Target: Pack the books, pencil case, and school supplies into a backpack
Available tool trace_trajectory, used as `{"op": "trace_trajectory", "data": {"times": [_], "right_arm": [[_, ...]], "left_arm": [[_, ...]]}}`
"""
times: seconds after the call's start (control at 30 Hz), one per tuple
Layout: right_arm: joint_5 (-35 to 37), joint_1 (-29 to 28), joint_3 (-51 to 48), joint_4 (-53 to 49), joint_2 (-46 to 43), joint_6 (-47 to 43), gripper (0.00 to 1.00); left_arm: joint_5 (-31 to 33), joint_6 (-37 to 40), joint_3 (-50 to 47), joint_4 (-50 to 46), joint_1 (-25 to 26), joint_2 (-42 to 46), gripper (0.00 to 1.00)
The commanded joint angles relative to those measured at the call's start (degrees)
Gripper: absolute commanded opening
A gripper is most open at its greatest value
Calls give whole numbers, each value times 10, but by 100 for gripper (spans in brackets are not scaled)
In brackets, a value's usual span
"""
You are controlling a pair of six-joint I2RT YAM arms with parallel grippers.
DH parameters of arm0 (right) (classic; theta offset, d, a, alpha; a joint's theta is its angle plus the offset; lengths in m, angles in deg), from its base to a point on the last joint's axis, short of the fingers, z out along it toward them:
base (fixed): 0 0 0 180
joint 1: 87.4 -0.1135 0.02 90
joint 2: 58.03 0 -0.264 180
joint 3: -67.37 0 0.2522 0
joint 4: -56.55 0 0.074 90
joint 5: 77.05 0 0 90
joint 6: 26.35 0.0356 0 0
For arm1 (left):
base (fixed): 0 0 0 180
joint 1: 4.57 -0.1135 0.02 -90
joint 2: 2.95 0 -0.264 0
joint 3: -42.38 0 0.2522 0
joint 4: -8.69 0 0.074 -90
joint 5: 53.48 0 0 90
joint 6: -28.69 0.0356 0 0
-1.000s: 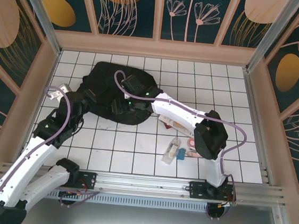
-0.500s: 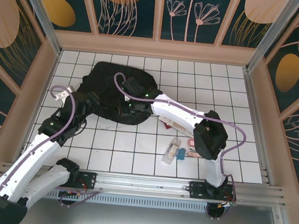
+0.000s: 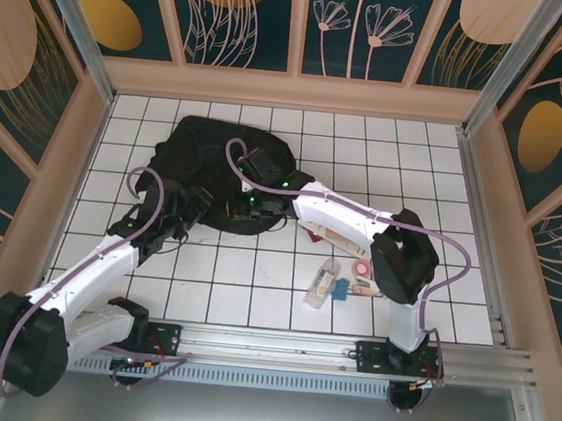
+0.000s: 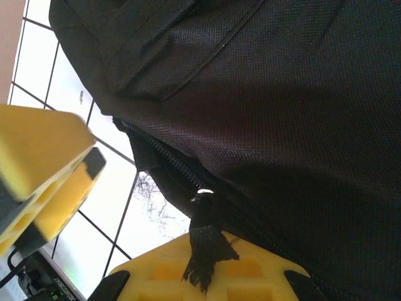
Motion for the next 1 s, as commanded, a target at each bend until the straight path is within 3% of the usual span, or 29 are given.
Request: {"op": "trace_trajectory", "data": {"times": [0.0, 0.27, 0.47, 0.8, 0.97], "right_arm": [[-21, 1, -19, 32, -23, 17, 0], [-31, 0, -48, 59, -30, 24, 0], [-25, 1, -58, 70, -28, 30, 0], [-21, 2, -57, 74, -23, 34, 0], [-28, 1, -52, 74, -21, 34, 0]], "left_arm": [[-18, -84, -47, 132, -14, 7, 71], [-20, -101, -87, 231, -29, 2, 67], [5, -94, -89, 231, -40, 27, 62], [-49, -118, -60, 213, -43, -57, 60], [-36, -102, -47, 216, -46, -74, 48]]}}
